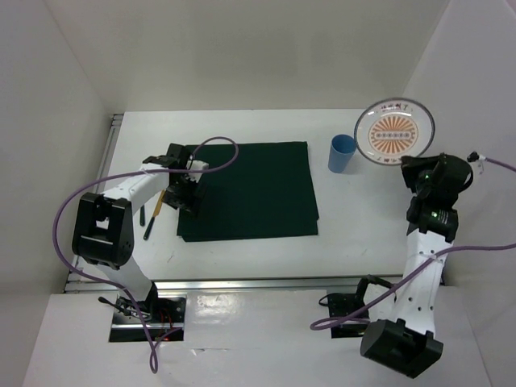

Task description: Set the dinner table for one person

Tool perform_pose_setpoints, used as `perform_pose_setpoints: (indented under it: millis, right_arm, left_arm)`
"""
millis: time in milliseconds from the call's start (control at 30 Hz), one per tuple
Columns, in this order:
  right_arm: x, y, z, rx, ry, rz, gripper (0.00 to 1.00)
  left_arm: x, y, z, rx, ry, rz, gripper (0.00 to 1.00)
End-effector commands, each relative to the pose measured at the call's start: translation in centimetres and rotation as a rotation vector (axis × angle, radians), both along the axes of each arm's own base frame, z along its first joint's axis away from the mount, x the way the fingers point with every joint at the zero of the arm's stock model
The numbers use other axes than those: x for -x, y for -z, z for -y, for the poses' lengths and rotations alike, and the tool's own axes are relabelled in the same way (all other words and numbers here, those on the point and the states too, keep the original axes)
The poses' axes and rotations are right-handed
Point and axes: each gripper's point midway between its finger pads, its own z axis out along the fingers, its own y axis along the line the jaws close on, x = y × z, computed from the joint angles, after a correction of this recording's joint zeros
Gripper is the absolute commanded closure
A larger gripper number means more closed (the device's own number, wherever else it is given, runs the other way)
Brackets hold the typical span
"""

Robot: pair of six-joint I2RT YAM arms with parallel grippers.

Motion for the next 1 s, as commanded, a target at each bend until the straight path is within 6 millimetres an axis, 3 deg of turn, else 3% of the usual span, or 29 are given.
perform_pose_setpoints:
  millis: [0,33,67,100,133,167,200,233,267,300,333,400,433,500,533,600,633,733,767,867,967]
  right_arm:
    - [-3.1,-6.3,-1.2,0.113,-0.159,0.200,1.00]
    - [-3.8,-7.2,-1.8,0.124,-0.214,0.222,1.00]
    - [-4.4,-7.5,-3.7,0.103,-0.346,0.239,1.00]
    - [-6.2,-6.3,-4.0,0.067,-0.416,0.216,1.00]
    - [-7.0,-7.0,-5.3,0.058,-0.498,0.230,1.00]
    - [-7.8,-6.8,-7.1,0.045,-0.596,0.228,1.00]
    - [-9.7,-4.6,-10.5,0.010,-0.706,0.166,1.00]
    - [-10.8,-5.6,-12.6,0.099,-0.767,0.179,1.00]
    - [-12.0,-5.1,-14.4,0.132,-0.783,0.153,1.00]
    - [-12.9,-2.9,-19.8,0.127,-0.914,0.102,1.00]
    - [-13.3,-3.1,-22.0,0.145,-0.969,0.110,1.00]
    - [-13.6,-1.6,-25.8,0.109,-1.079,0.106,1.00]
    - [-13.5,0.1,-28.9,0.091,-1.148,0.072,1.00]
    - [-13.7,2.2,-31.0,0.097,-1.174,0.024,1.00]
    - [-13.3,4.7,-32.7,0.077,-1.211,-0.035,1.00]
    - [-12.6,7.1,-33.9,0.042,-1.254,-0.083,1.00]
    - [-11.8,9.7,-34.8,0.007,-1.278,-0.147,1.00]
    - [-11.1,13.5,-35.8,-0.015,-1.300,-0.223,1.00]
    - [-10.4,15.8,-36.4,-0.037,-1.325,-0.268,1.00]
    - [-9.3,19.3,-37.1,-0.119,-1.379,-0.323,1.00]
    - [-8.3,21.3,-37.2,-0.166,-1.396,-0.374,1.00]
  left_arm:
    - [-1.8,-2.7,0.0,0.007,0.002,0.083,0.19]
    - [-2.1,-3.0,-0.3,0.008,-0.008,0.092,0.19]
    - [-2.3,-3.3,-0.4,0.000,-0.011,0.095,0.19]
    - [-2.9,-4.0,-1.2,0.001,-0.037,0.110,0.19]
    - [-3.4,-4.5,-1.4,0.006,-0.055,0.124,0.19]
    - [-3.5,-4.8,-1.7,0.006,-0.065,0.127,0.19]
    - [-4.3,-5.9,-2.1,0.011,-0.079,0.162,0.19]
    - [-4.5,-6.3,-2.0,0.016,-0.090,0.170,0.19]
    - [-4.3,-6.2,-2.4,0.014,-0.101,0.161,0.19]
    - [-4.7,-7.0,-2.4,0.022,-0.111,0.185,0.19]
    - [-4.8,-7.0,-2.7,0.021,-0.122,0.185,0.18]
    - [-4.8,-7.7,-3.0,0.026,-0.142,0.194,0.18]
    - [-4.8,-7.7,-3.0,0.029,-0.151,0.193,0.18]
    - [-4.3,-7.4,-3.5,0.026,-0.163,0.184,0.18]
    - [-3.9,-7.2,-3.9,0.024,-0.175,0.180,0.18]
    - [-3.7,-7.4,-5.2,-0.001,-0.208,0.190,0.16]
    - [-3.6,-7.4,-5.8,-0.002,-0.224,0.194,0.16]
    - [-3.3,-7.0,-7.2,-0.005,-0.268,0.183,0.16]
    - [-3.3,-7.0,-7.4,0.003,-0.275,0.182,0.16]
    - [-3.3,-7.0,-8.0,0.012,-0.292,0.181,0.16]
    - [-2.9,-6.7,-7.8,0.019,-0.289,0.162,0.16]
